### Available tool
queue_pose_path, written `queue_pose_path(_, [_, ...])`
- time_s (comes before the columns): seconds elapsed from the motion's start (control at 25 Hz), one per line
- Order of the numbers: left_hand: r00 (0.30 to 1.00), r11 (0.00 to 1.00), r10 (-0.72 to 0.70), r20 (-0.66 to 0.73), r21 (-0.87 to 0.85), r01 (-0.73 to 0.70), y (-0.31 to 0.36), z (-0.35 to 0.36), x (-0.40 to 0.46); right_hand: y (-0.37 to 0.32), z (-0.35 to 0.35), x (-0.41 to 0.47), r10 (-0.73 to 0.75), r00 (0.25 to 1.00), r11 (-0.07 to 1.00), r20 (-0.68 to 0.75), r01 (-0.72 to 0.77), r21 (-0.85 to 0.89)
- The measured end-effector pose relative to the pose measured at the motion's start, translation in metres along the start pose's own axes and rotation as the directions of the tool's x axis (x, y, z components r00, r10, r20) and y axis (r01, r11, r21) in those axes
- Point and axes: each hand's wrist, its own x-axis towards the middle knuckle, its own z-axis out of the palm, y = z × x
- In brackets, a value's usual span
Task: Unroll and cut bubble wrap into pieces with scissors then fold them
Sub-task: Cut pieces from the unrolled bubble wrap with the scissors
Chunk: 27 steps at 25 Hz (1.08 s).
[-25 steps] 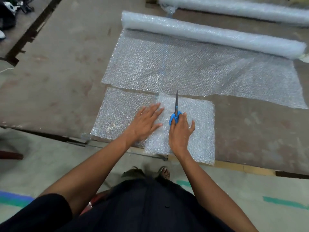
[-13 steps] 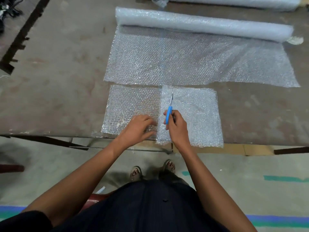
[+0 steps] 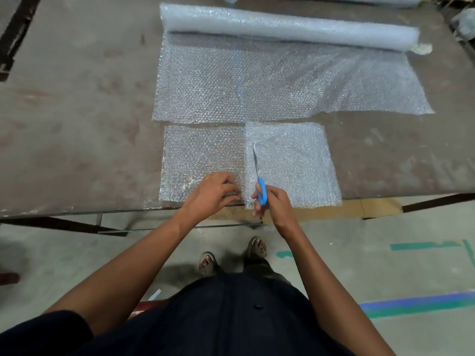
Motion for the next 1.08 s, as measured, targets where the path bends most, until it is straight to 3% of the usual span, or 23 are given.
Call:
queue_pose_path(0.2, [0.995, 0.975, 0.067, -0.078, 0.216, -0.048, 0.002, 0.0, -0.007, 0.005, 0.015, -0.037, 0.269, 0.959, 0.955, 0.082, -0.277, 0.104])
queue_pose_path(0.32, [0.995, 0.985, 0.016, -0.103, 0.174, 0.002, 0.002, 0.003, -0.01, 0.013, 0.017, -0.058, 0.378, 0.918, 0.912, 0.122, -0.392, 0.121])
queue_pose_path(0.52, [0.995, 0.995, -0.029, -0.098, 0.09, 0.038, 0.002, 0.007, -0.012, 0.024, 0.016, -0.081, 0.398, 0.896, 0.895, 0.198, -0.427, 0.131])
queue_pose_path(1.08, [0.99, 0.996, -0.083, -0.113, 0.024, 0.086, 0.009, 0.006, -0.011, 0.059, 0.034, -0.059, 0.344, 0.923, 0.923, 0.17, -0.366, 0.119])
